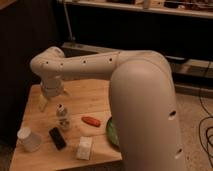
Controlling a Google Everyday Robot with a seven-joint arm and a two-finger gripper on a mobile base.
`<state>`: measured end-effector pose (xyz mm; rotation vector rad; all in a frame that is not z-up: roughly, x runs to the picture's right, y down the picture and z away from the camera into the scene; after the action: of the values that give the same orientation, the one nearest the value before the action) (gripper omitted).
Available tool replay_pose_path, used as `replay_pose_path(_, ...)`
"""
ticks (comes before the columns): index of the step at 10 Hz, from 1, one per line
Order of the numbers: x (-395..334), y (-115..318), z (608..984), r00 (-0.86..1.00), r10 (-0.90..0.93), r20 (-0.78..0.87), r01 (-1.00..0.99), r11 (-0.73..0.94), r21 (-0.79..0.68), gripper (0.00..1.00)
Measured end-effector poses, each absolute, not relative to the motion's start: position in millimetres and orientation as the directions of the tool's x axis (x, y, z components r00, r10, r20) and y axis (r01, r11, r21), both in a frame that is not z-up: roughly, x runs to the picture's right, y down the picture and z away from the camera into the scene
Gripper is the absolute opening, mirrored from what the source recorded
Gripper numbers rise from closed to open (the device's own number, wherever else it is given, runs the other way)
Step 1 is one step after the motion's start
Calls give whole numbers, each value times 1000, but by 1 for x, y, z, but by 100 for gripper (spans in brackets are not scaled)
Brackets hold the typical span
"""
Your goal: Knock the bottle over
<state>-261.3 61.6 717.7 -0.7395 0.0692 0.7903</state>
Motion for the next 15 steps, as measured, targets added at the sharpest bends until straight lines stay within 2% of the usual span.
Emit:
replay_pose_path(1, -263, 63, 720, 718, 618, -320, -663, 470, -582, 72)
replay_pose_path(7, -282, 71, 736, 738, 600, -307, -639, 477, -604, 7)
replay_pose_path(8, -285, 71, 737, 740, 600, -305, -637, 477, -606, 2)
replay_pose_path(10, -287, 78, 741, 744, 593, -308, -632, 473, -614, 0)
replay_pose_path(11, -287, 85, 745, 744, 592, -310, -631, 471, -617, 3)
replay_pose_path(12, -284, 89, 748, 740, 595, -314, -637, 469, -611, 9)
replay_pose_path(13, -276, 93, 749, 729, 604, -321, -650, 465, -601, 24)
replay_pose_path(15, -265, 90, 741, 719, 618, -318, -658, 458, -597, 32)
